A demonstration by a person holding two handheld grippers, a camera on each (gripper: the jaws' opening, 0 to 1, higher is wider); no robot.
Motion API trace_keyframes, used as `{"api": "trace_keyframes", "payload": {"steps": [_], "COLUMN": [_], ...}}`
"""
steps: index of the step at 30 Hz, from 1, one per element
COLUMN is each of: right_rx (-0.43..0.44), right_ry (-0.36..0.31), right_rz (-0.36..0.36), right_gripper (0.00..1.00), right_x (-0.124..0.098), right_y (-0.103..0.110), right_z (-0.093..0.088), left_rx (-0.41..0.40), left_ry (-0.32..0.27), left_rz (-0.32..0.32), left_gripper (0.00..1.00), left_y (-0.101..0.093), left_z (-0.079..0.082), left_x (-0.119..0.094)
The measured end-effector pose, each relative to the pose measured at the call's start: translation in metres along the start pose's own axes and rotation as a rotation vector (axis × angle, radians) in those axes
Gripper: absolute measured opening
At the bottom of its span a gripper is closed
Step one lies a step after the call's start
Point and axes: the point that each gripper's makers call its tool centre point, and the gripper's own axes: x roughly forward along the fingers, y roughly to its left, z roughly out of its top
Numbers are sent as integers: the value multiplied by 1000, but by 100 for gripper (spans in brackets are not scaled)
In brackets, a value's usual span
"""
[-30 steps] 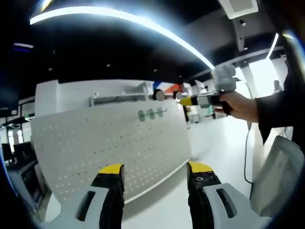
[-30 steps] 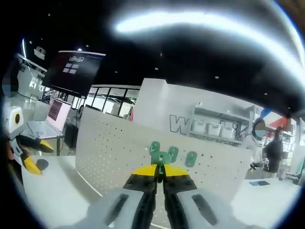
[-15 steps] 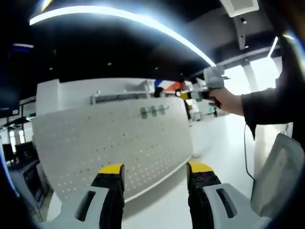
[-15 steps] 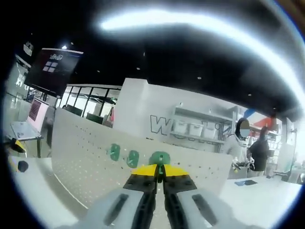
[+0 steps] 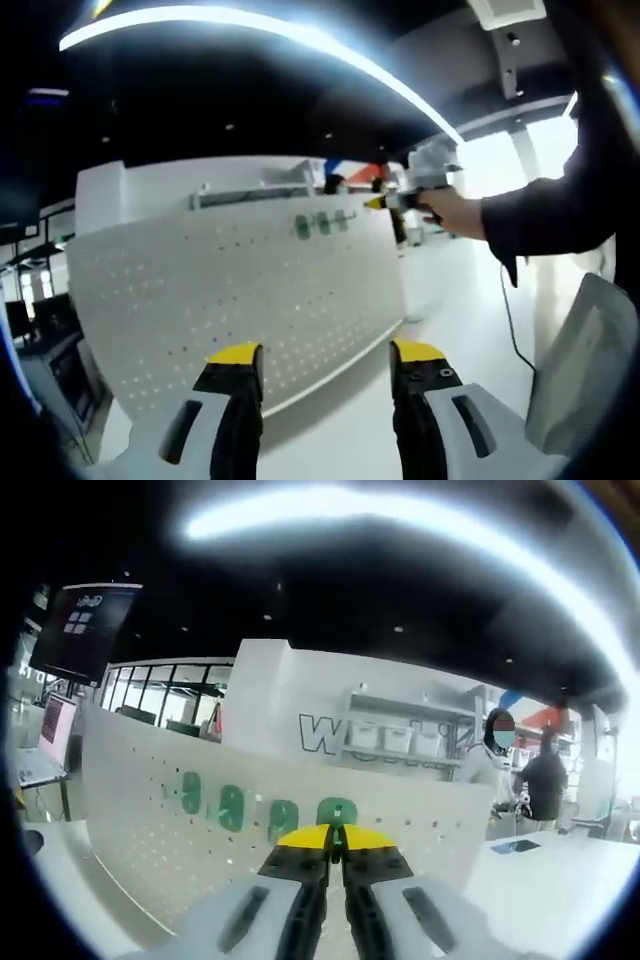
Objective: Insert the hook assembly into the mounting plate slot until the hook locks in place.
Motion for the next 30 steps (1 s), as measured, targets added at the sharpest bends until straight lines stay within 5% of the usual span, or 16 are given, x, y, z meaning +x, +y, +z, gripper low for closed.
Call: {"api": "trace_keyframes", "payload": {"steps": [30], "right_rx": [-36], "right_ry": [40], "right_rz": [20], "right_gripper": [2], "right_x": [34], "right_y": [-8], "right_z": [-22], "left_rx": [-14], "left_ry": [46], "left_rz": [18], "left_gripper": [50], "left_y": [7], "left_z": [-13], "left_x": [3]}}
